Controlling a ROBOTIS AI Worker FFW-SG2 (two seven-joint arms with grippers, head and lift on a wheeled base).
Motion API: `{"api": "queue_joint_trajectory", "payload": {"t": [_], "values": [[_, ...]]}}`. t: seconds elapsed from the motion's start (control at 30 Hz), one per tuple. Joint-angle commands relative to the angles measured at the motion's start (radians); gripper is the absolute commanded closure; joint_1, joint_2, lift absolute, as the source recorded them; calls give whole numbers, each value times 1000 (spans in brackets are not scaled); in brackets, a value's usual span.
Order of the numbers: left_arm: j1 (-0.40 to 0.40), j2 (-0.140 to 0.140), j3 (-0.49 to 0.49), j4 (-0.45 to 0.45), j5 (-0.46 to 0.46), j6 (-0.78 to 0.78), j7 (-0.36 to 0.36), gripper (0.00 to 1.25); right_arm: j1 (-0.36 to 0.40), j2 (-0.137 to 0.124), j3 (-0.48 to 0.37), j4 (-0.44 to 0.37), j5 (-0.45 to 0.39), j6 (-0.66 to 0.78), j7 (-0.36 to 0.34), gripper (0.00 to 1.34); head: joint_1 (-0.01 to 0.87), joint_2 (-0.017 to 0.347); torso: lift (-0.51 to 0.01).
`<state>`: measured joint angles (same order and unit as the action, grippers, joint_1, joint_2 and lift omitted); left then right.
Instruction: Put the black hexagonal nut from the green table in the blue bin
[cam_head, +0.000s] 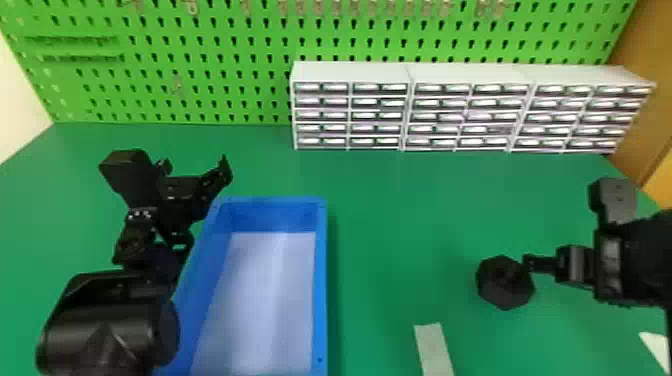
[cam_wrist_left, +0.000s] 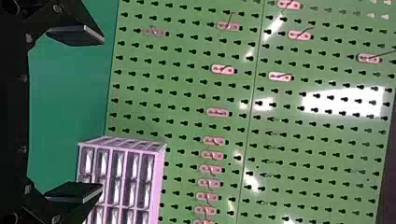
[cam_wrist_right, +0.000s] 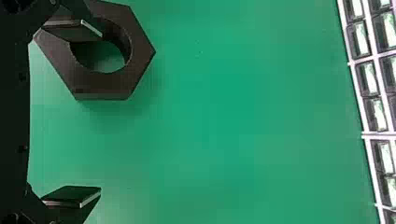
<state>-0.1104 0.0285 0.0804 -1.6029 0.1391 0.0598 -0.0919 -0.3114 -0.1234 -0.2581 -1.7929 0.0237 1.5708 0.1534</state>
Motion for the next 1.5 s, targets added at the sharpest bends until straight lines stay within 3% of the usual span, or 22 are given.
{"api": "queue_joint_trajectory", "payload": {"t": [0.0, 0.3, 0.63, 1.47], "values": [[0, -1, -1, 0, 0, -1, 0, 171, 12, 2, -9, 7, -16, 1, 0, 131, 686, 51, -97], [-2, -1, 1, 0, 0, -1, 1, 171, 14, -7, -15, 27, -54, -43, 0, 131, 686, 51, -97], [-8, -4, 1, 0, -3, -5, 1, 171, -17, -10, -7, 46, -42, -57, 0, 131, 686, 51, -97], [-8, -4, 2, 0, -3, -11, 0, 171, -12, -15, -3, 122, -57, -137, 0, 128, 686, 51, -97]]}}
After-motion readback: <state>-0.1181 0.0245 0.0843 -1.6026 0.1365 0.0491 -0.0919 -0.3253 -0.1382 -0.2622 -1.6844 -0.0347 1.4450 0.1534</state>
